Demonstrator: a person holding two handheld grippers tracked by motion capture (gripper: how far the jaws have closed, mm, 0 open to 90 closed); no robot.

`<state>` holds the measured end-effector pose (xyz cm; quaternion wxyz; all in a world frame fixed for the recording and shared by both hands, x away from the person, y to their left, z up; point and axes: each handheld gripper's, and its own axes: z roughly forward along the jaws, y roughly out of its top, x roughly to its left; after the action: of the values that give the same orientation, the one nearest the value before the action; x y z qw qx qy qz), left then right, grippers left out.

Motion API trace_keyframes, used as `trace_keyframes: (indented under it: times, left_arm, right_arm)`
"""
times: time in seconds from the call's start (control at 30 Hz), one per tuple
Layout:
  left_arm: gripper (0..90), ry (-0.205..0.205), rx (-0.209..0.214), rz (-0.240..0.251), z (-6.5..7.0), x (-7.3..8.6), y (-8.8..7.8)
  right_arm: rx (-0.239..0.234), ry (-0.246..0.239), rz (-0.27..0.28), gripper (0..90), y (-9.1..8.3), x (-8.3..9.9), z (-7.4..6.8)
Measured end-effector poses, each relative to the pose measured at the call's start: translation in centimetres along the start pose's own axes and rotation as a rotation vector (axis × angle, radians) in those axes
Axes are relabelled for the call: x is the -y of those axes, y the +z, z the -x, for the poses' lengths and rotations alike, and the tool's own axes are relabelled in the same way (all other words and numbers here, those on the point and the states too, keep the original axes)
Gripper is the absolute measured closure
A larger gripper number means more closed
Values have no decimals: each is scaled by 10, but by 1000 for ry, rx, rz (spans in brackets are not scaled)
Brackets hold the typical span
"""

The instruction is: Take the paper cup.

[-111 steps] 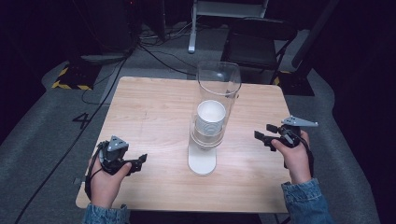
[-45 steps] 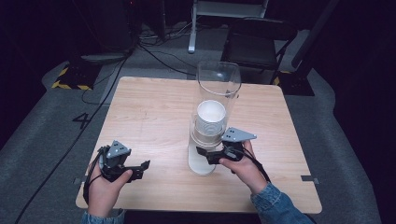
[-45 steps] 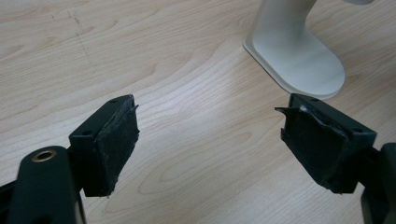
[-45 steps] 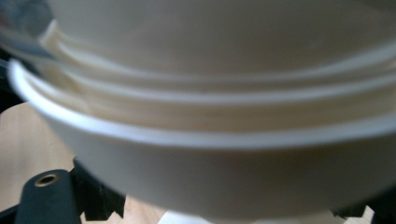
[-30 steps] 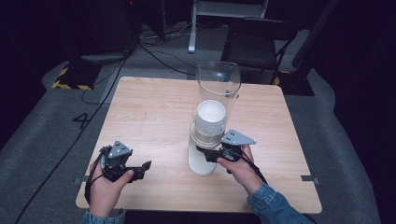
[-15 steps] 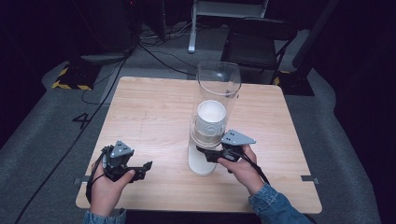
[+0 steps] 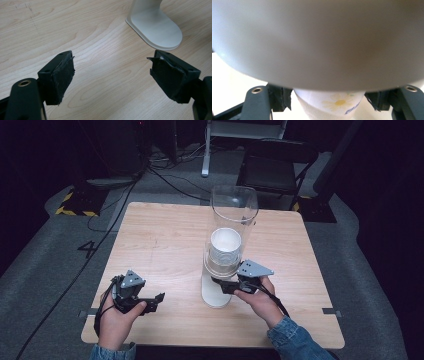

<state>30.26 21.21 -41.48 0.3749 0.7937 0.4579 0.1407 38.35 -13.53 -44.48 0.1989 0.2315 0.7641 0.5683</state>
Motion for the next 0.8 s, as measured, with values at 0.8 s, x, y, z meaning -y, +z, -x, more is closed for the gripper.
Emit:
trace_keyframes:
  times: [0.8]
  left_arm:
    - [191, -2, 1, 1, 1, 0, 2]
  right_arm:
    - [-35, 102, -78, 335, 3, 8, -4]
